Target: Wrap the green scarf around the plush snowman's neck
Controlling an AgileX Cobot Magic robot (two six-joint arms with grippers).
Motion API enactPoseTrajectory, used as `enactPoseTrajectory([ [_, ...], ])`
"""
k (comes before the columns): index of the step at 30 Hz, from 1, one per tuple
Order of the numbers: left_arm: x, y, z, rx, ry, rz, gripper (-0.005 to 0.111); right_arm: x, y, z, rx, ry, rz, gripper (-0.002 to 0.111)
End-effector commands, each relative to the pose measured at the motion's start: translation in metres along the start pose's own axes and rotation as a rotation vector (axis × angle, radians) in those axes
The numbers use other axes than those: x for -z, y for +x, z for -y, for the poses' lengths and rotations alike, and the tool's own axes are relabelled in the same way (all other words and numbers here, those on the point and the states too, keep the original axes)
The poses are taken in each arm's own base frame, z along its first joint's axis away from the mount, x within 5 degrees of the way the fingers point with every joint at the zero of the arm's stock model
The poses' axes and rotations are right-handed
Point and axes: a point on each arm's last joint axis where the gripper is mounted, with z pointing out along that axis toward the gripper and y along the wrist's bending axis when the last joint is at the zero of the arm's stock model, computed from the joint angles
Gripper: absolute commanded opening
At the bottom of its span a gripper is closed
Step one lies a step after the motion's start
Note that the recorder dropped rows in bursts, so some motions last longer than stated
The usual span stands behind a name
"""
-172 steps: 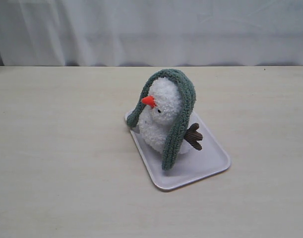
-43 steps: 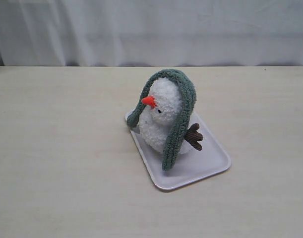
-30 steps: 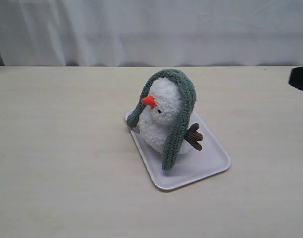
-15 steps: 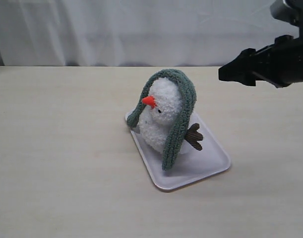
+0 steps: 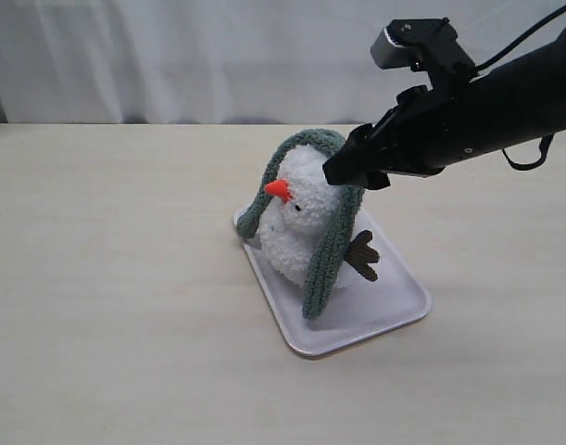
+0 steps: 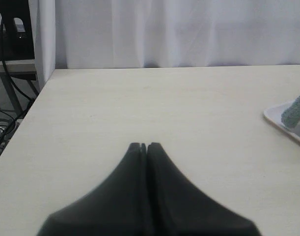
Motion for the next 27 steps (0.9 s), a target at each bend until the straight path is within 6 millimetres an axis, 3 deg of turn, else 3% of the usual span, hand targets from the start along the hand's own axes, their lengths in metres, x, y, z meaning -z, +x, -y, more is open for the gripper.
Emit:
enactPoseTrajectory([
  [1,0.000,0.000,0.000,0.005,-0.004,0.006,0.000,-0.003,-0.011,-0.005,-0.031,0.080,0.089,0.065],
  [13,0.000,0.000,0.000,0.005,-0.004,0.006,0.000,-0.019,-0.007,0.001,-0.039,0.097,0.074,0.061],
  [27,0.000,0.000,0.000,0.005,-0.004,0.006,0.000,-0.023,-0.005,0.003,-0.029,0.098,0.060,0.010],
])
